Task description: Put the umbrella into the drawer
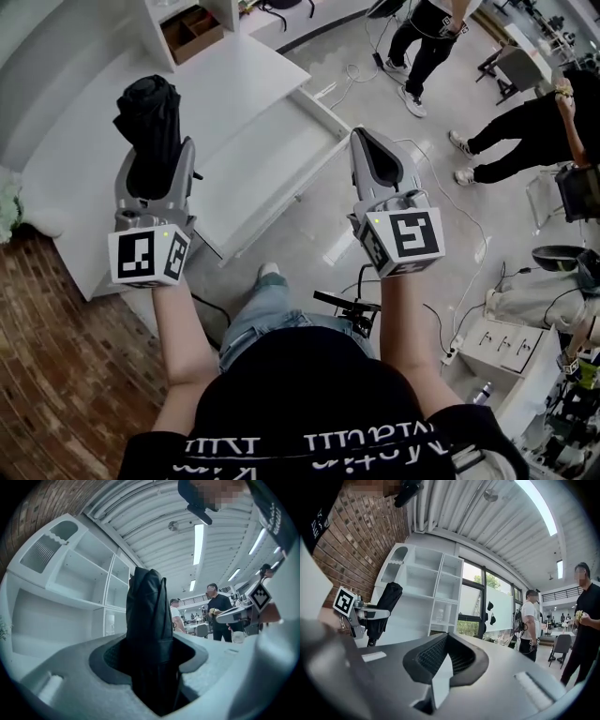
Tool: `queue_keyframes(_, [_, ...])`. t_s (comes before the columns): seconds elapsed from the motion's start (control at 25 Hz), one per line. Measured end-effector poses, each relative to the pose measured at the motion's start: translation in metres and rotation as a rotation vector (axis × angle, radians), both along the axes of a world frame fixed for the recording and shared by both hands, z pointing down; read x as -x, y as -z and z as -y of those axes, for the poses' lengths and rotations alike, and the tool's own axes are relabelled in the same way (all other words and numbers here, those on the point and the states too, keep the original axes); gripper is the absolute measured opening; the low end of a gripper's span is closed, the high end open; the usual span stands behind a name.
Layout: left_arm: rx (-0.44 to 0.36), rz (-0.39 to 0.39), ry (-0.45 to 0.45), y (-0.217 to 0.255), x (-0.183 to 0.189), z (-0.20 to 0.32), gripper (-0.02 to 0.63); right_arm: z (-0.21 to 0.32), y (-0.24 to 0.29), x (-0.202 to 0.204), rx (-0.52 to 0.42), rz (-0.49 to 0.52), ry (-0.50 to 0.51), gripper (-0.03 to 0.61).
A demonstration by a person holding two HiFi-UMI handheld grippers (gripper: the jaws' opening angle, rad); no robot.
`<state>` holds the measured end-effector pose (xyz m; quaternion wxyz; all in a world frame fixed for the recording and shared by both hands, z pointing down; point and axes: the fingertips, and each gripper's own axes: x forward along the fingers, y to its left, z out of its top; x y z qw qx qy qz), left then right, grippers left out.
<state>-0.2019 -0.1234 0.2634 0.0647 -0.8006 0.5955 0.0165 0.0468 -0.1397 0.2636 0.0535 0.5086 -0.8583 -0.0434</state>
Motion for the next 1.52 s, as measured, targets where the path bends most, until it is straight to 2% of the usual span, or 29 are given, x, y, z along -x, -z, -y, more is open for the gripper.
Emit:
queue_keyframes(0.32, [0.01,-0.01,-0.046,-0.006,0.016,0.051,0.241,0.038,-0.004,0.018,0.029,-0.031,-0.038,0.009])
queue_keyframes(0.88, [0.07,-0.007,-0.092,-0.032,-0.008,0.102,0.241,0.09,-0.017,0.006,0.036,-0.034,-0.048,0.009])
queue_keyframes(1.2, [0.15,0.025,-0.1,-0.063,-0.039,0.143,0.241,0.132,-0.032,-0.015,0.063,-0.022,-0.036,0.009])
queue_keyframes(1.52, [0.3,0.042,-0.126,-0.121,-0.063,0.165,0.241,0.159,-0.064,-0.024,0.132,-0.013,-0.029,0.009])
